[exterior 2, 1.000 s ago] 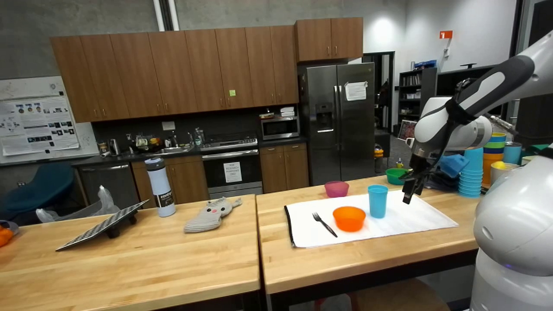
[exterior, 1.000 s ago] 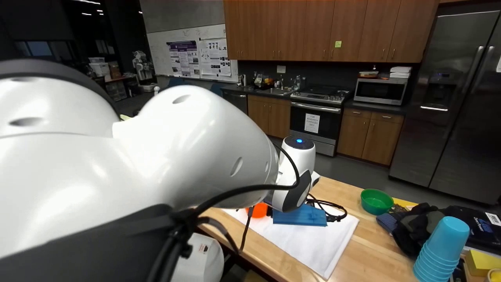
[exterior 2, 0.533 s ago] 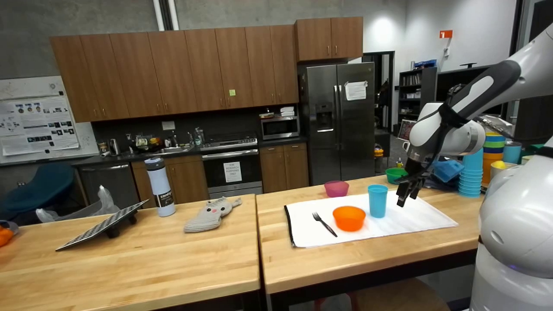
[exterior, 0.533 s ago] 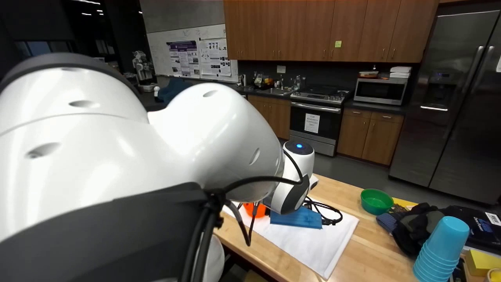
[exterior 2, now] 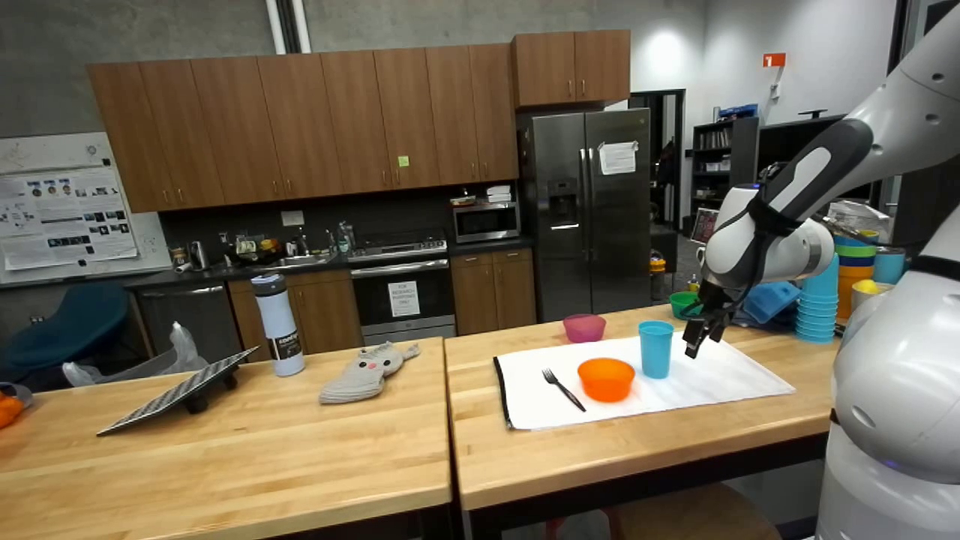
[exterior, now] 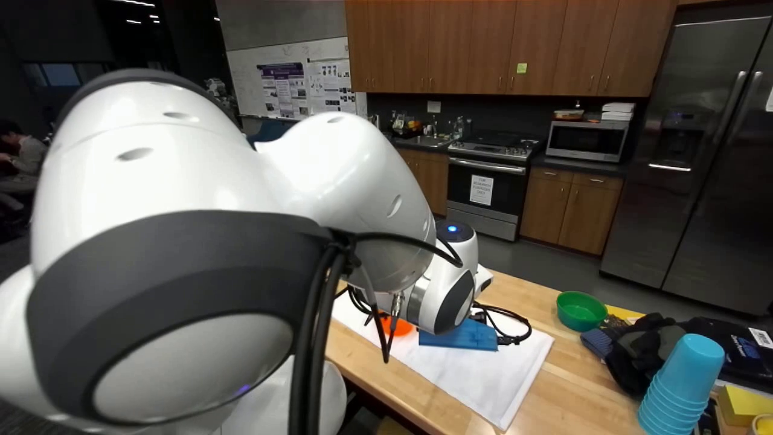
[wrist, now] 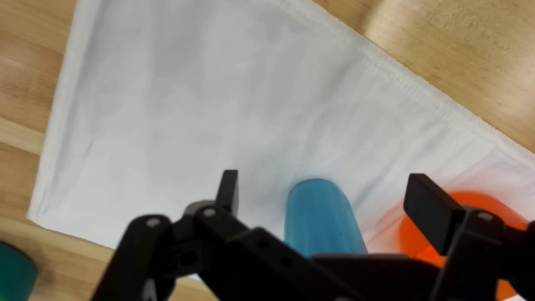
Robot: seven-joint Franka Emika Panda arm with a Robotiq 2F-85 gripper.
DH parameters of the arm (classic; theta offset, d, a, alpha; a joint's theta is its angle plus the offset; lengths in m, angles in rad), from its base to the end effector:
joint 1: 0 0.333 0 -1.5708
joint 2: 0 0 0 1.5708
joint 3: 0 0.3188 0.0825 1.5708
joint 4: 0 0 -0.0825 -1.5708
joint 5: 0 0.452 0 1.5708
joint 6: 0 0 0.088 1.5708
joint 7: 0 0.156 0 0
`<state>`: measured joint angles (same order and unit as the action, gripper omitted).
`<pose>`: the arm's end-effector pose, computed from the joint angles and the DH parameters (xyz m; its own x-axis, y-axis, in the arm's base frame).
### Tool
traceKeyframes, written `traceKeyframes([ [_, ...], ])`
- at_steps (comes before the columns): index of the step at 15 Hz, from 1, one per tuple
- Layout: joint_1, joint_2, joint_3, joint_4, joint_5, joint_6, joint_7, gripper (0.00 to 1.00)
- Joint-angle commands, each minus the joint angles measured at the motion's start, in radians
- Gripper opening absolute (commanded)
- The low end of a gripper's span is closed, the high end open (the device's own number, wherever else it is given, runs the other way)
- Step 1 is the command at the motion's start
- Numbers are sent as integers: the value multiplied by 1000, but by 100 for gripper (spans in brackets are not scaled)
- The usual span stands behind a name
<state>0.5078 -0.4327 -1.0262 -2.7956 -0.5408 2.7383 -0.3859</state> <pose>0.4146 -0.1447 0.2033 0.9029 0.3389 0.2643 0.3353 -0.9402 0.0601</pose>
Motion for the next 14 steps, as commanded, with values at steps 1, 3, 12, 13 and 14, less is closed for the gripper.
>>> traceKeyframes([
  [1,6,77,9,0,-32,73,57,100],
  [3,-4,114,21,0,-51,110,84,100],
  [12,-11,234,70,1,-125,216,190,100],
  [13,-36,241,100,2,-164,236,213,100],
  [14,-53,247,126,7,-201,255,245,100],
])
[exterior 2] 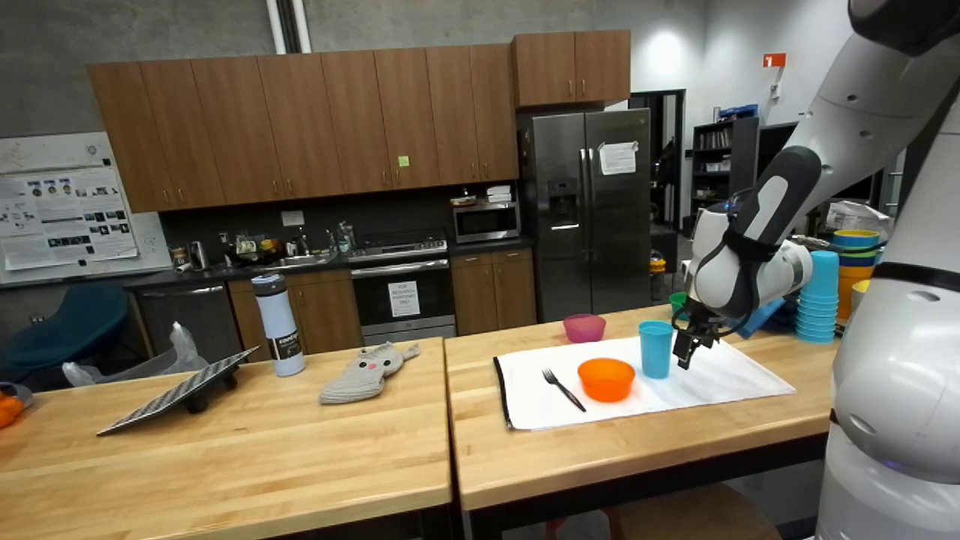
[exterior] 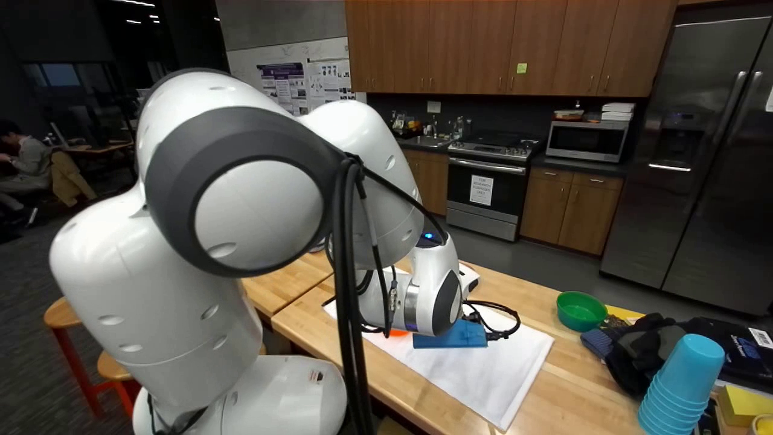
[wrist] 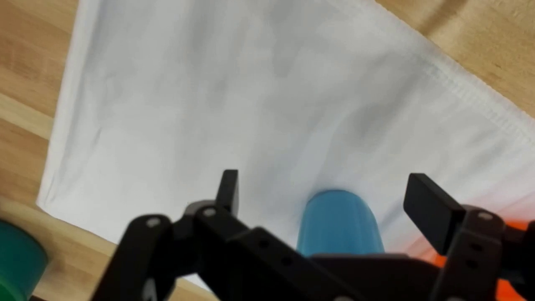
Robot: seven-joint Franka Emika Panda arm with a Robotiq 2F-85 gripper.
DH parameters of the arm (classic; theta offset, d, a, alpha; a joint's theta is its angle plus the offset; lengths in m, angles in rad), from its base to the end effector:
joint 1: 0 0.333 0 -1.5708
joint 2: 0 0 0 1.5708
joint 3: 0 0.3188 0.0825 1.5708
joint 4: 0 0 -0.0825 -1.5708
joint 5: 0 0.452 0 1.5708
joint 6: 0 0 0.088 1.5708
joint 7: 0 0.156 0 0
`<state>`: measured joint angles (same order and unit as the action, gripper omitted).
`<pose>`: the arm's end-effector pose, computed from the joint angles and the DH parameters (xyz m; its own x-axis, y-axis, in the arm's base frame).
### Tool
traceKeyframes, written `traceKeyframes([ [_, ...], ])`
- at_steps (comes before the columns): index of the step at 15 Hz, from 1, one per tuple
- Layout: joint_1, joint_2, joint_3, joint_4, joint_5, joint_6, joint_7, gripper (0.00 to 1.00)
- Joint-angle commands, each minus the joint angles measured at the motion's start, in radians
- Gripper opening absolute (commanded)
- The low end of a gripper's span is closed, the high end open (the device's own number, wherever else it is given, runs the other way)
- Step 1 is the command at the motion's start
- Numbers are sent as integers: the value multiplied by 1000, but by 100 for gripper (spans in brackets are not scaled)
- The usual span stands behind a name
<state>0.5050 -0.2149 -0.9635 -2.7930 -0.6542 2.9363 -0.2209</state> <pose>0.4216 -0.1331 0.1707 0.8967 0.3734 0.2378 0.3340 -0.9231 0.1904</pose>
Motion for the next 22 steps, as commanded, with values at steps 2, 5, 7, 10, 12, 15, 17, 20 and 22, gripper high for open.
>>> traceKeyframes([
  [2,-78,37,99,14,-150,81,145,100],
  [5,-56,21,93,9,-146,71,162,100],
  [7,-46,21,88,9,-139,67,163,100],
  [10,-42,18,83,9,-137,69,166,100],
  [12,-57,20,91,9,-152,81,175,100],
  [15,-82,29,103,9,-170,116,184,100],
  [17,-100,37,107,13,-184,138,188,100],
  [20,-109,39,105,9,-185,160,184,100],
  [22,-100,41,100,9,-176,165,178,100],
])
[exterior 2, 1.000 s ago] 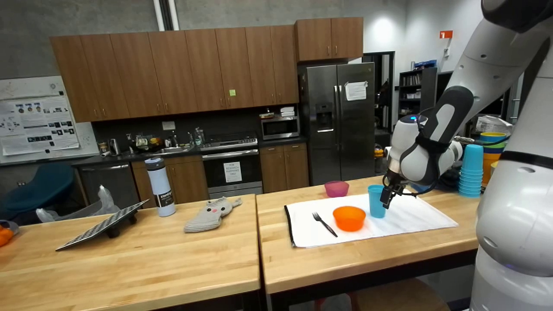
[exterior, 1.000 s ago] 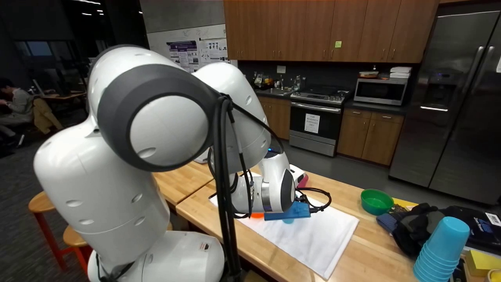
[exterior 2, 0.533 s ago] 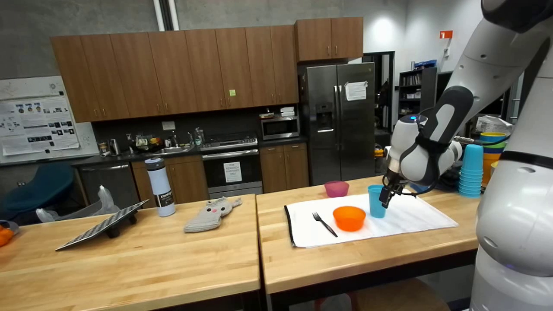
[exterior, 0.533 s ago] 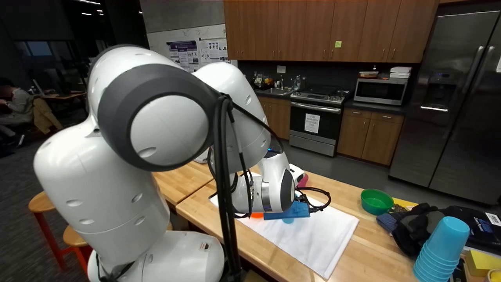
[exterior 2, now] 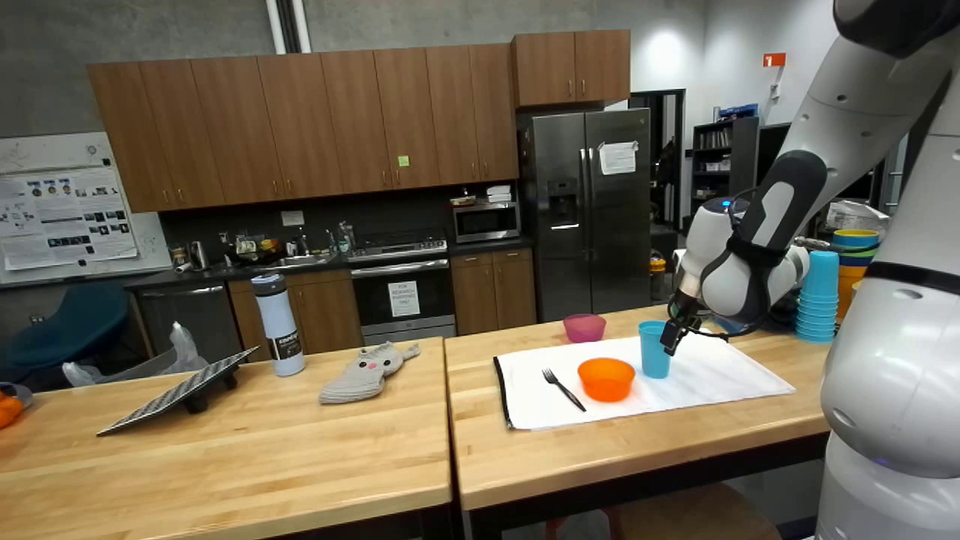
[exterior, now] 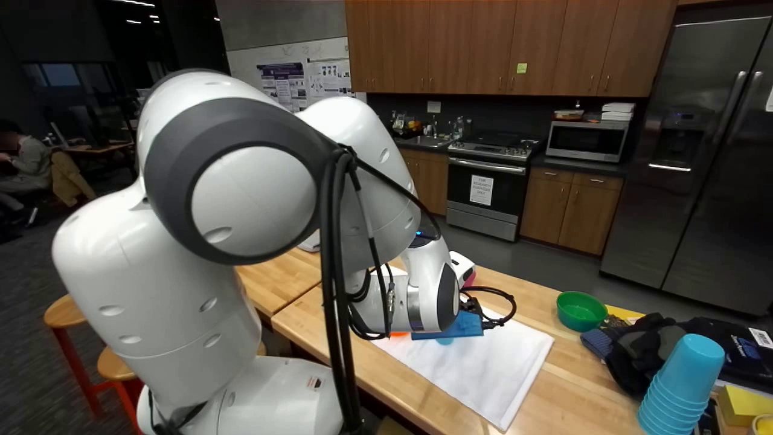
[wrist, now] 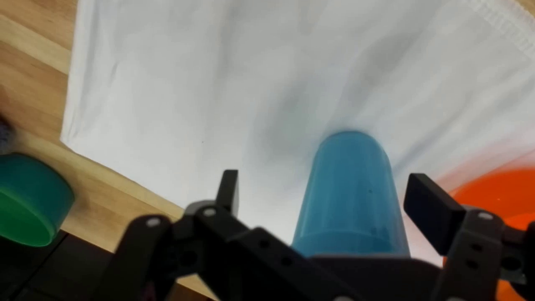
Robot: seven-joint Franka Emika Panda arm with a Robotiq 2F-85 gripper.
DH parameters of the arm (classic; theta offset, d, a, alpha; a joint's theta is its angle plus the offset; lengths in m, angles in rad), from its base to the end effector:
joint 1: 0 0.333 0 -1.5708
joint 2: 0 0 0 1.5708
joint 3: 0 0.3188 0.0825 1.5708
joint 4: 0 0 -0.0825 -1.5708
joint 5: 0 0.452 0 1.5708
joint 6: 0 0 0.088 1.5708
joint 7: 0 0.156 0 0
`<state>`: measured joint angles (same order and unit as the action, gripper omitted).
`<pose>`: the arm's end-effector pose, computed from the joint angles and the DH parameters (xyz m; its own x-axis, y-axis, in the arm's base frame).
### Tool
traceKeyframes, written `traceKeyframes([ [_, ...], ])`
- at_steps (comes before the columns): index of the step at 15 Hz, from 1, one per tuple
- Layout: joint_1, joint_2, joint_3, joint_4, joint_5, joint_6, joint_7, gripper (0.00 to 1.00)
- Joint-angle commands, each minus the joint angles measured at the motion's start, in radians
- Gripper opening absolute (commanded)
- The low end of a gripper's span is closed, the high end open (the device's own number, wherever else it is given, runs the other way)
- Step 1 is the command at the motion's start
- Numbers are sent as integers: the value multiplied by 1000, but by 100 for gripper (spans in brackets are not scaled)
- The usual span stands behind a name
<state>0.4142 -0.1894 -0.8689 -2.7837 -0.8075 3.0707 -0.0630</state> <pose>0.4365 -0.1231 0.1876 0.8545 0.3909 0.3420 0.3167 -0.9140 0.2535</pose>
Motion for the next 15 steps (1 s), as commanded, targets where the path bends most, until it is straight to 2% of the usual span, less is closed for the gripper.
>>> traceKeyframes([
  [1,-1,15,-1,0,-18,32,15,100],
  [6,42,8,-18,0,-19,40,-13,100],
  [8,132,-5,-76,0,10,38,-61,100],
  [10,258,-32,-168,1,25,22,-128,100],
  [13,380,-72,-276,6,-3,-1,-189,100],
  [15,436,-91,-334,10,-20,-6,-216,100],
])
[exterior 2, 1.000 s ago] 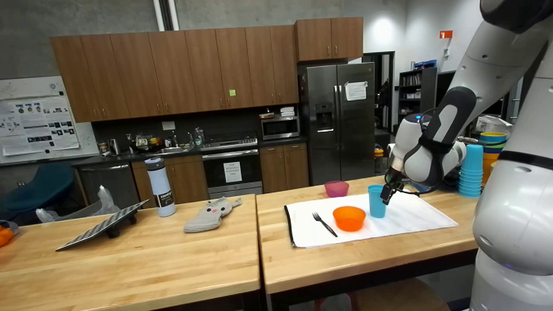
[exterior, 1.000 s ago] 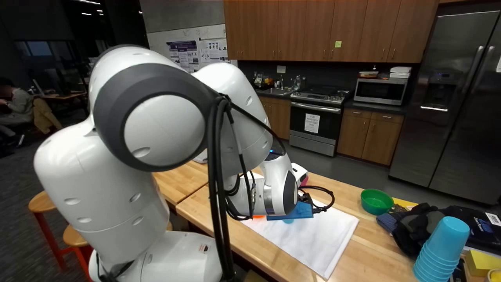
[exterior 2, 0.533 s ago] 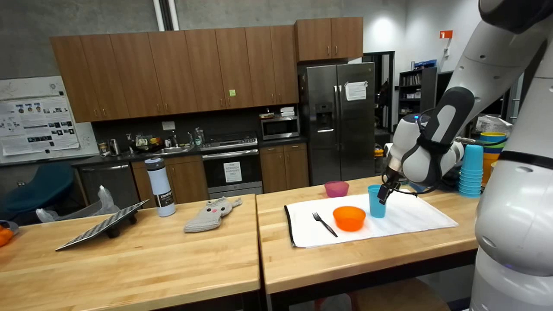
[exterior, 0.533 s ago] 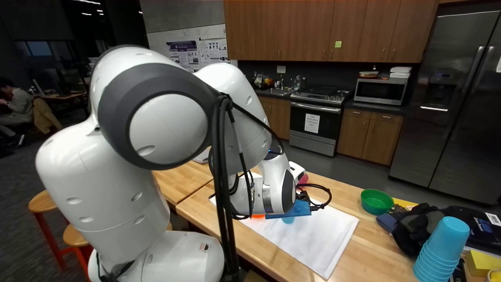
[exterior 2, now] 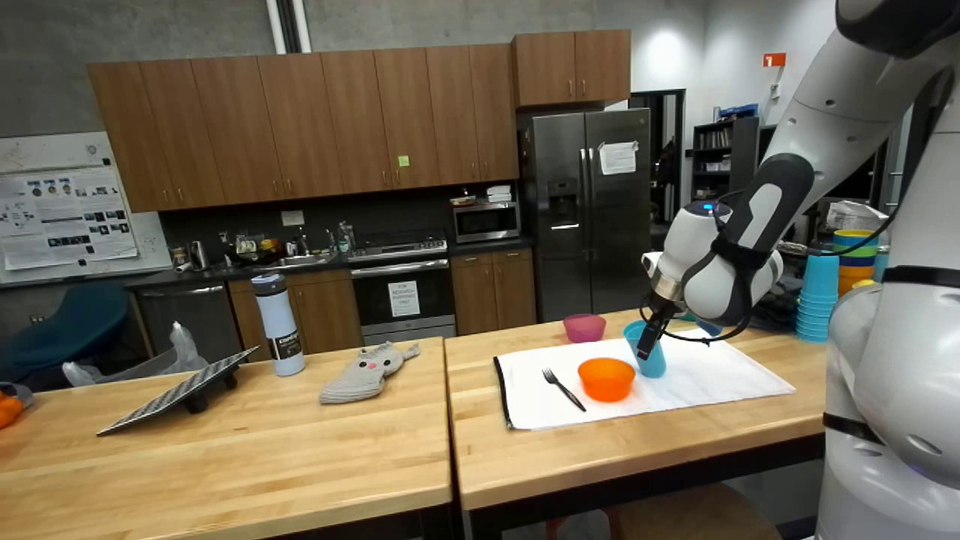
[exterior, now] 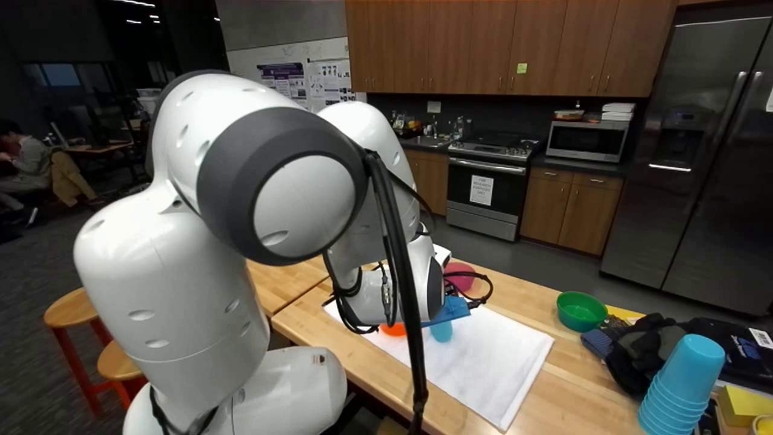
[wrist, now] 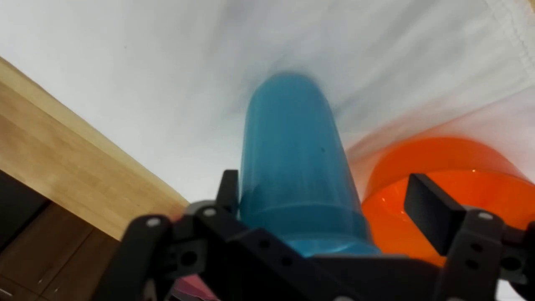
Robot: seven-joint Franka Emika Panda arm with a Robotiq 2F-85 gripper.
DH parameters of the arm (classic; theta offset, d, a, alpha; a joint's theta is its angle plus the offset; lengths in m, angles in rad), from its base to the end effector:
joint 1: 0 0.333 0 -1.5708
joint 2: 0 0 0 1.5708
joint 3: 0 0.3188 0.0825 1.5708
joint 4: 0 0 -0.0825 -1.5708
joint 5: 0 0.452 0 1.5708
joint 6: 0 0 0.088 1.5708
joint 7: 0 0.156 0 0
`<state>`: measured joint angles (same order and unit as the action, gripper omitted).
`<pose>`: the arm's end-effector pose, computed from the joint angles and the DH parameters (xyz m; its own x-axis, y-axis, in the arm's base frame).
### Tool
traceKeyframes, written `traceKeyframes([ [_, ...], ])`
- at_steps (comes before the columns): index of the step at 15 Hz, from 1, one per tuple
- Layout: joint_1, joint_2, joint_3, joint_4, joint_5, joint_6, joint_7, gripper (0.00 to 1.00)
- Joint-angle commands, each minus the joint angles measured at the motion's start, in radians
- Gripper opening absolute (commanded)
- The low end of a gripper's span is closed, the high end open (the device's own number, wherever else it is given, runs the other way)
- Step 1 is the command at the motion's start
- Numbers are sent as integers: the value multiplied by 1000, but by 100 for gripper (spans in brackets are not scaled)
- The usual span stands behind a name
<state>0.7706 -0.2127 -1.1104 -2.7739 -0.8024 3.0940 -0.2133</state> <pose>0.4530 -0.0634 0.1865 0.7237 0.5943 0.3507 0.5323 -0.8042 0.2644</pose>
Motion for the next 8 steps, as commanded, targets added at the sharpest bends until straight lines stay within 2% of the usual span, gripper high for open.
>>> traceKeyframes([
  [1,104,-80,-123,0,-31,-32,-82,100],
  [2,119,-89,-147,0,-38,-31,-96,99],
  [3,129,-92,-164,0,-42,-23,-102,75],
  [5,142,-107,-195,0,-60,-20,-120,72],
  [8,154,-125,-230,0,-84,-18,-134,51],
])
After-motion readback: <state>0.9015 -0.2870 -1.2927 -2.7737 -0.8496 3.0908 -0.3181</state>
